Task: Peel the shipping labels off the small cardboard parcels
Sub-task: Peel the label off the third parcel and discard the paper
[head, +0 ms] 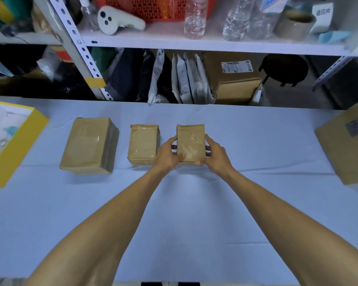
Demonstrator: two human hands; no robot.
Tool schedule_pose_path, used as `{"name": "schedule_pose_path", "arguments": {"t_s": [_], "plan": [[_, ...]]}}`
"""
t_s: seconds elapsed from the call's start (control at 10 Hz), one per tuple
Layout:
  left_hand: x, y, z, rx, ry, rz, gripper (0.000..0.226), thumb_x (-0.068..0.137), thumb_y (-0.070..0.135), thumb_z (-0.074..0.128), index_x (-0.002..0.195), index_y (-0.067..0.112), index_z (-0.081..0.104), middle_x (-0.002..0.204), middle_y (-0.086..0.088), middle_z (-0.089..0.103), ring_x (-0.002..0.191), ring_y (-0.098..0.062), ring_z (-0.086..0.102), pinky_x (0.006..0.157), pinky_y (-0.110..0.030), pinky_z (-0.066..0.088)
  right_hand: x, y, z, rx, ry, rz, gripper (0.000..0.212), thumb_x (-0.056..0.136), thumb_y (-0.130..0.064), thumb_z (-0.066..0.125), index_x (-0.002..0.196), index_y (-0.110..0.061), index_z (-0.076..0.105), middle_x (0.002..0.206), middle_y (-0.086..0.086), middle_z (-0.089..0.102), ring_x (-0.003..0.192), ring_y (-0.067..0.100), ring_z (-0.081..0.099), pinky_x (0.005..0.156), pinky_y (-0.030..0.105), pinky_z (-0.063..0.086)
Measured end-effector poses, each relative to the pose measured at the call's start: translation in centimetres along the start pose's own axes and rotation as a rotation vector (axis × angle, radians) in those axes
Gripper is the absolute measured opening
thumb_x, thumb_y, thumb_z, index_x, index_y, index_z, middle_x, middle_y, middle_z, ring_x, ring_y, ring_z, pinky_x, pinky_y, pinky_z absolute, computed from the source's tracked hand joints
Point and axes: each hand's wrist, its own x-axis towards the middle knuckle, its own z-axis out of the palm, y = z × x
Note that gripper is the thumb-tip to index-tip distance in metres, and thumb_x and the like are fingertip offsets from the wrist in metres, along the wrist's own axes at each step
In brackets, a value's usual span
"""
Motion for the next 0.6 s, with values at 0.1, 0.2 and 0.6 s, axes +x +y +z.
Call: {"name": "schedule_pose_path", "arguments": {"t_s": [0.1, 0.2, 0.6], "plan": [[0.5, -0.2, 0.4, -0.006, 0.026, 0.017, 0.068, 0.082, 0.000, 0.067, 0.142, 0.020, 0.042, 0.121, -0.011, 0.062, 0.104, -0.029, 0.065, 0.080, -0.031, 0.054, 0.7, 0.3, -0.2, -0.007, -0.023, -0.012, 0.074, 0.082, -0.005, 0.070, 0.146, -0.022, 0.037, 0.131, 0.008, 0.059, 0.114, 0.024, 0.061, 0.073, 0.023, 0.056], [0.8, -0.1, 0.4, 0.008, 0.030, 0.011, 0.066, 0.084, 0.002, 0.066, 0.142, 0.021, 0.041, 0.119, -0.009, 0.062, 0.104, -0.026, 0.064, 0.073, -0.025, 0.049, 1.1, 0.4, -0.4, -0.010, -0.026, -0.009, 0.076, 0.078, -0.003, 0.073, 0.144, -0.020, 0.040, 0.127, 0.009, 0.061, 0.111, 0.026, 0.063, 0.077, 0.025, 0.056], [-1.2, 2.2, 0.4, 0.357, 0.030, -0.006, 0.076, 0.086, 0.018, 0.069, 0.148, 0.012, 0.027, 0.142, -0.015, 0.045, 0.131, -0.030, 0.045, 0.105, -0.039, 0.041, -0.5, -1.9, -0.5, -0.184, 0.023, 0.080, 0.095, 0.072, -0.013, 0.083, 0.149, -0.008, 0.028, 0.141, 0.017, 0.047, 0.131, 0.032, 0.046, 0.101, 0.038, 0.046]]}}
